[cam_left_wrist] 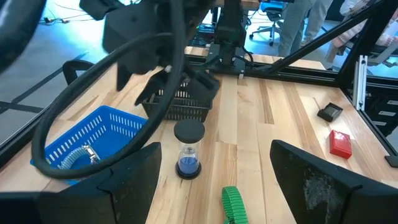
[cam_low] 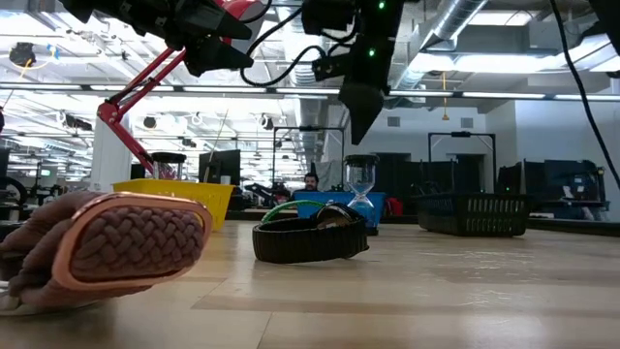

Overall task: Pick & Place Office items
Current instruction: Put the red digital clock into the black bin

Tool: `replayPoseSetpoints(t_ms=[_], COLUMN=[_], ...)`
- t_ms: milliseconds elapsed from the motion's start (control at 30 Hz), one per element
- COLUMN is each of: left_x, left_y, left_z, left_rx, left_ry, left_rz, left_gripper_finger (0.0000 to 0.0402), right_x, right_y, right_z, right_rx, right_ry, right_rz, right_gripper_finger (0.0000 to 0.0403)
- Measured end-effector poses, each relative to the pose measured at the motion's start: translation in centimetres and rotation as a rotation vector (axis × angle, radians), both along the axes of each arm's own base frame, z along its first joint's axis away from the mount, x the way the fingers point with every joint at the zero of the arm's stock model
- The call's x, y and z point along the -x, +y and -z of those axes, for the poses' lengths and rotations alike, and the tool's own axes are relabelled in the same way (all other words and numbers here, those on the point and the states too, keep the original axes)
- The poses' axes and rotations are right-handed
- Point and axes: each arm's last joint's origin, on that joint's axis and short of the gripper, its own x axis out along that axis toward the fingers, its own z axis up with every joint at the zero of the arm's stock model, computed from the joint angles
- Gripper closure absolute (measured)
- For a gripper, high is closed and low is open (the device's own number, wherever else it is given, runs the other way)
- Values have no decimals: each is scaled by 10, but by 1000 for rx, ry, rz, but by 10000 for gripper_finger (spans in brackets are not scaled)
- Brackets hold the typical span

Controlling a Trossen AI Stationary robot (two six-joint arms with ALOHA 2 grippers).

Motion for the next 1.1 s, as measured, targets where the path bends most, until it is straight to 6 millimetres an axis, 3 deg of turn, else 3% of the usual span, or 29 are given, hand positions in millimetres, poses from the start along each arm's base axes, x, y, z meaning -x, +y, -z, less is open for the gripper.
replayPoseSetpoints(t_ms=[600,833,1100], left_x=[0,0,-3], left_y=[0,0,0], left_z=[0,-1,-11], left_rx=[-1,-2,2], left_ry=[-1,-7,-121], left_rz=[-3,-2,-1], left_gripper_finger=[105,105,105], right_x=[28,36,42], right_y=[20,48,103], right_z=[-6,-7,-9], right_rx=[-25,-28,-327], right_ry=[197,272,293], right_rz=[162,125,11], right_gripper_finger=[267,267,267])
